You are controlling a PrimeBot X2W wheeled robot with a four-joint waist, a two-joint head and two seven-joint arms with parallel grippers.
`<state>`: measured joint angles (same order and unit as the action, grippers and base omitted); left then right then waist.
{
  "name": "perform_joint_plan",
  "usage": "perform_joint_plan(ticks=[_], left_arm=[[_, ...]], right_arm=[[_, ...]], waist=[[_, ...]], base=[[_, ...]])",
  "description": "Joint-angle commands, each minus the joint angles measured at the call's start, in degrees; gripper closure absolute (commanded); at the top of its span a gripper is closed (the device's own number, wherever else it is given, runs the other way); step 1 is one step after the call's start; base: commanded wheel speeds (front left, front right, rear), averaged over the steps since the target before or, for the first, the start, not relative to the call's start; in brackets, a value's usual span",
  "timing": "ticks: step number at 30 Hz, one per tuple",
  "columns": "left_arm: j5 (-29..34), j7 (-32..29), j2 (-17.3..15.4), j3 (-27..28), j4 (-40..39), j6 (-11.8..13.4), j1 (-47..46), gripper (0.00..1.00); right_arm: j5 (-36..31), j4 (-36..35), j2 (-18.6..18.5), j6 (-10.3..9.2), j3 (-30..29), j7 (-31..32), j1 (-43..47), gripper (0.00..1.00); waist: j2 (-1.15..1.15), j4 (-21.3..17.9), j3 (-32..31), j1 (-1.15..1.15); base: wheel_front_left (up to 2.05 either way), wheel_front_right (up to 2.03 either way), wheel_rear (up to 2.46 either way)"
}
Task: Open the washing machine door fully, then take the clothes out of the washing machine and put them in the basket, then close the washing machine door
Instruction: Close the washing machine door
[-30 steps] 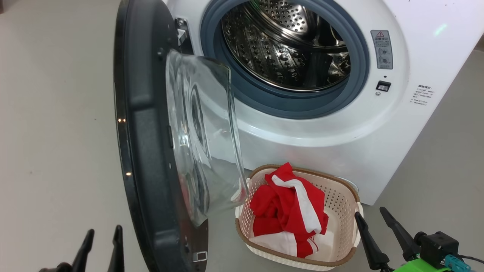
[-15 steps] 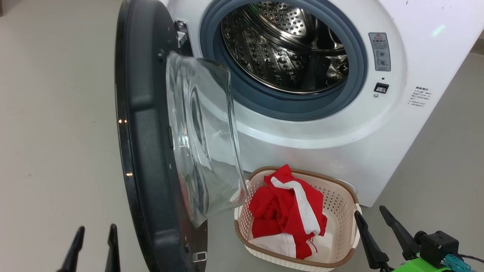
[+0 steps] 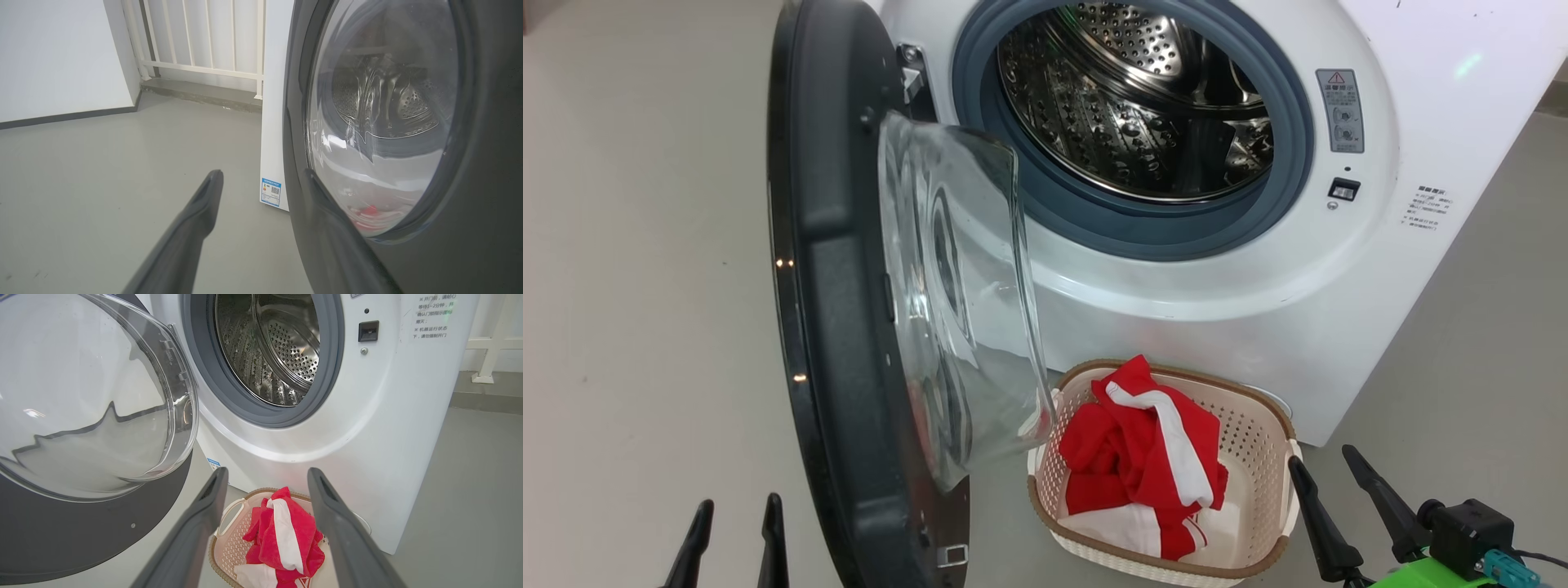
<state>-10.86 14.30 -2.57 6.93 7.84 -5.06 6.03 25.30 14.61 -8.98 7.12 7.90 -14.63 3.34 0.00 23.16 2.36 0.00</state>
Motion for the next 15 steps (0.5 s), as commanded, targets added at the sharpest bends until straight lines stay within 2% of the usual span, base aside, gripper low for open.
perform_joint_plan(ticks=[1, 10, 11, 12, 14, 15], left_arm=[[-0.44, 0.7, -0.32, 1.74, -1.24, 0.33, -0.88, 0.0], [-2.0, 0.7, -0.32, 2.83, -2.1, -0.61, -1.46, 0.01], [-2.74, 0.7, -0.32, 3.16, -2.1, -0.9, -1.79, 0.18], [-3.36, 0.7, -0.32, 3.52, -2.12, -1.2, -2.19, 0.43], [-5.31, 0.7, -0.32, 4.44, -2.03, -1.78, -3.19, 0.76], [-6.11, 0.7, -0.32, 5.05, -2.08, -2.0, -3.73, 0.99]], right_arm=[[0.43, -1.25, -0.75, 0.36, 0.84, -0.37, -1.58, 0.0], [0.47, -1.27, -0.46, 0.36, 0.92, -0.37, -1.06, 0.0], [0.48, -1.27, -0.44, 0.36, 0.92, -0.37, -1.04, 0.0], [0.49, -1.25, -0.43, 0.36, 0.95, -0.37, -1.03, 0.0], [0.52, -1.19, -0.4, 0.36, 1.02, -0.37, -1.03, 0.0], [0.54, -1.17, -0.38, 0.36, 1.06, -0.37, -1.05, 0.0]], waist=[[0.0, 0.04, -0.11, 0.0], [0.0, 0.31, -0.7, 0.0], [0.0, 0.36, -0.68, 0.0], [0.0, 0.4, -0.68, 0.0], [0.0, 0.43, -0.71, 0.0], [0.0, 0.41, -0.72, 0.0]], base=[[0.0, 0.0, 0.0], [0.0, 0.0, 0.0], [0.0, 0.0, 0.0], [0.0, 0.0, 0.0], [0.0, 0.0, 0.0], [0.0, 0.0, 0.0]])
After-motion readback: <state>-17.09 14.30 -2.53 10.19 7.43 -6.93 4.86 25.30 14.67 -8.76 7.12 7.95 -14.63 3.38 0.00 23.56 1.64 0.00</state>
